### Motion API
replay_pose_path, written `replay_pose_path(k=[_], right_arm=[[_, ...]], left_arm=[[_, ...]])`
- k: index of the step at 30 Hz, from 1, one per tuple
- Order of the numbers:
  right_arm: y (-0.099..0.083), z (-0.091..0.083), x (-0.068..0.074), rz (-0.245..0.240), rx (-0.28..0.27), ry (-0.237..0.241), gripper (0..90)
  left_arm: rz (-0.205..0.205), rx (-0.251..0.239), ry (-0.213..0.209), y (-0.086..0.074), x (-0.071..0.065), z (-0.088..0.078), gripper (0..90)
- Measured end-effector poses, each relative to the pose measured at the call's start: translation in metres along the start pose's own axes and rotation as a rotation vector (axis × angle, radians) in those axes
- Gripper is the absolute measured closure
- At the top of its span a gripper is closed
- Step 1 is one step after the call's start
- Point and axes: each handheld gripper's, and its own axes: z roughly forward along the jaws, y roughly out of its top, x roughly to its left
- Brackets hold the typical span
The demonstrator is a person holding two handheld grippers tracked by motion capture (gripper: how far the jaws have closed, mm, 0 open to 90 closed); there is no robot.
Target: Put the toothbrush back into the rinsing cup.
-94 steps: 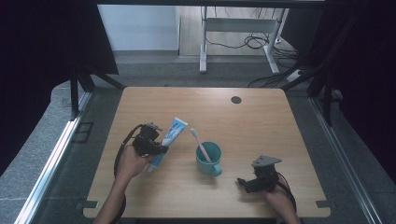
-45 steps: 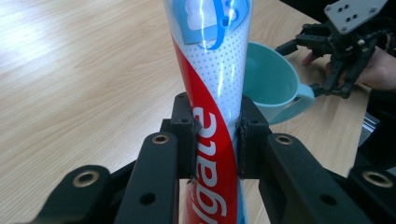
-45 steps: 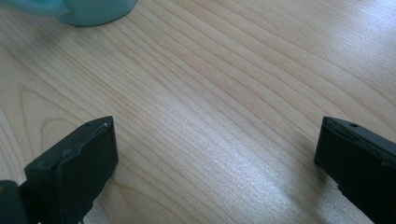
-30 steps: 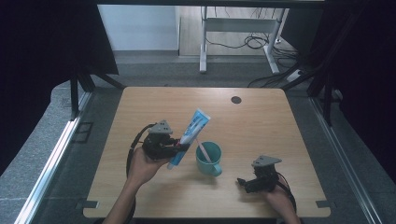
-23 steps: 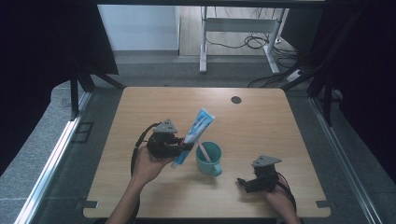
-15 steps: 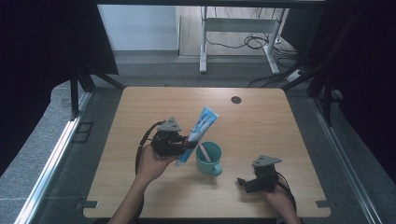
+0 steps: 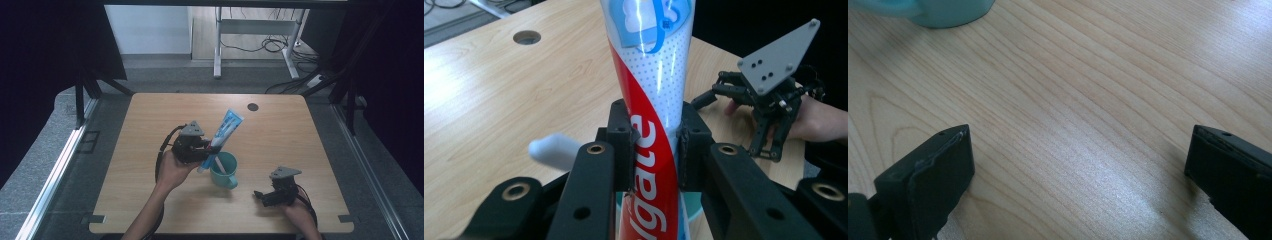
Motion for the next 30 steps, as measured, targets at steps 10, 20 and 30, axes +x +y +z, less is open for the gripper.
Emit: replay_pose_path(k=[10,20,30], right_arm=[[0.0,0.0,0.0,0.001,-0.002,-0.001,0.0],[0.0,0.0,0.0,-0.001,-0.002,-0.001,0.0],[0.0,0.0,0.0,-0.002,-0.002,-0.002,0.0]], left_arm=[[-0.002,-0.031,0.004,0.007,0.0,0.012,73.8],[0.006,-0.056,0.008,0.011,-0.003,0.025,73.8],[0.004,-0.069,0.025,0.005,-0.005,0.037,73.7]])
